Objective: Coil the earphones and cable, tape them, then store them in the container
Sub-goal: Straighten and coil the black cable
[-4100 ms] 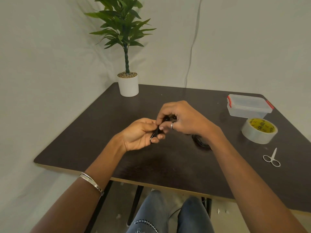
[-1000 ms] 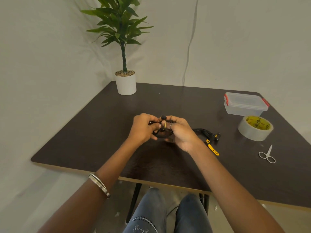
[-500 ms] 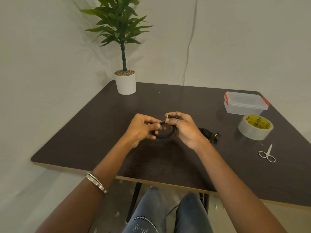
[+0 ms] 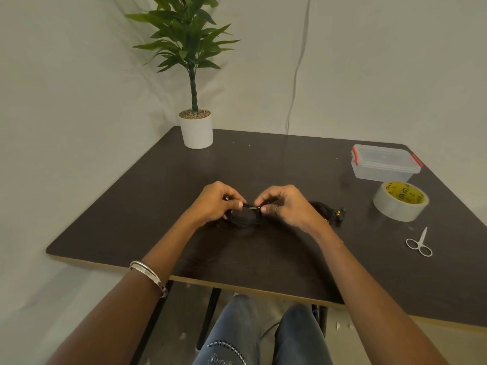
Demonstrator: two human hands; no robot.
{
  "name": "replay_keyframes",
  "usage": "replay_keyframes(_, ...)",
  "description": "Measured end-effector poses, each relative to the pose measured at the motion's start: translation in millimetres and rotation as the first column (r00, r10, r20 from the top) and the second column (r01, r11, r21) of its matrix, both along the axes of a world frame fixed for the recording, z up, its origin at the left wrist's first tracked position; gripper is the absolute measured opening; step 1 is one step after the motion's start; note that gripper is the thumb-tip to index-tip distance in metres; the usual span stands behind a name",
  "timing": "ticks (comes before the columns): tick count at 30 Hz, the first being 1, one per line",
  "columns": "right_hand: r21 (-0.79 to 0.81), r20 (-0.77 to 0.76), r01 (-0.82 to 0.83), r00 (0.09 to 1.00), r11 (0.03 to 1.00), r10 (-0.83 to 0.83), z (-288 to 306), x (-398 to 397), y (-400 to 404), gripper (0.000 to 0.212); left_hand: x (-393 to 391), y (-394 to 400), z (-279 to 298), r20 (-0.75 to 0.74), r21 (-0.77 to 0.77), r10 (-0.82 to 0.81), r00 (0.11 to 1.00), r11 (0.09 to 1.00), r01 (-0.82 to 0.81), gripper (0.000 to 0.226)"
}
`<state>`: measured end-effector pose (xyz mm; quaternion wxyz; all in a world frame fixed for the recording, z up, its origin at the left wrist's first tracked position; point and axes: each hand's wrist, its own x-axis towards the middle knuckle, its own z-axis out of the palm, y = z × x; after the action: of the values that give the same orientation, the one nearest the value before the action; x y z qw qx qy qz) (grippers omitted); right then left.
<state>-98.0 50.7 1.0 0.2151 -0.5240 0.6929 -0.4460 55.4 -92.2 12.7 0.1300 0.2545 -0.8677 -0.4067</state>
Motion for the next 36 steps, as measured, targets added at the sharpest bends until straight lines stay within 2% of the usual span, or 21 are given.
replay_keyframes(2, -0.077, -0.167, -0.001, 0.986, 0.997, -0.012, -7, -1, -4, 0.035, -2, -6, -3, 0.032, -0.142, -0.035, 0.999, 0.989, 0.039, 0.018)
replay_keyframes(4, -0.133, -0.249, -0.024, 0.968, 0.991, -0.01, -13, 1, -6, 0.033, -3, -12, -7, 0.03, -0.224, -0.049, 0.998, 0.973, 0.054, 0.022)
replay_keyframes(6, -0.114, -0.288, -0.044, 0.958, 0.993, 0.009, -19, 4, -7, 0.028, -3, -16, -12, 0.008, -0.244, -0.05, 0.999, 0.968, 0.05, 0.025)
replay_keyframes(8, -0.103, -0.264, -0.044, 0.964, 0.994, 0.015, -25, 6, -5, 0.028, -1, -19, -19, -0.039, -0.223, -0.034, 0.999, 0.974, 0.025, 0.026)
replay_keyframes(11, -0.151, -0.084, -0.019, 0.996, 0.988, 0.006, -29, 8, -2, 0.035, 3, -23, -30, -0.133, -0.189, 0.004, 0.991, 0.982, -0.029, 0.021)
replay_keyframes(13, -0.162, 0.005, -0.004, 1.0, 0.987, 0.004, -29, 11, -2, 0.038, 5, -24, -35, -0.171, -0.139, 0.041, 0.984, 0.988, -0.065, 0.021)
replay_keyframes(17, -0.181, 0.09, 0.028, 0.996, 0.983, -0.012, -29, 15, -2, 0.039, 6, -23, -38, -0.259, -0.013, 0.138, 0.956, 0.989, -0.147, 0.021)
replay_keyframes(19, -0.206, 0.087, 0.083, 0.994, 0.975, -0.066, -32, 15, -1, 0.033, 7, -23, -41, -0.319, 0.052, 0.193, 0.928, 0.981, -0.186, 0.02)
replay_keyframes(22, -0.274, 0.04, 0.234, 0.972, 0.933, -0.232, -39, 13, -3, 0.014, 8, -26, -46, -0.385, 0.15, 0.319, 0.866, 0.948, -0.282, 0.017)
replay_keyframes(26, -0.287, 0.004, 0.348, 0.932, 0.892, -0.363, -43, 11, -5, 0.013, 10, -28, -46, -0.414, 0.311, 0.478, 0.775, 0.874, -0.373, 0.016)
replay_keyframes(30, -0.357, -0.075, 0.335, 0.92, 0.872, -0.384, -37, 18, -3, 0.015, 7, -27, -43, -0.4, 0.436, 0.604, 0.689, 0.787, -0.437, 0.017)
replay_keyframes(33, -0.458, -0.098, 0.311, 0.913, 0.833, -0.395, -27, 26, 7, 0.013, -2, -17, -37, -0.36, 0.539, 0.729, 0.582, 0.672, -0.508, 0.017)
replay_keyframes(35, -0.518, -0.084, 0.325, 0.901, 0.791, -0.426, -18, 26, 23, 0.013, -8, -5, -32, -0.362, 0.554, 0.789, 0.496, 0.61, -0.566, 0.018)
replay_keyframes(36, -0.548, -0.095, 0.353, 0.875, 0.758, -0.476, -12, 20, 36, 0.013, -16, 5, -29, -0.384, 0.525, 0.786, 0.485, 0.618, -0.586, 0.018)
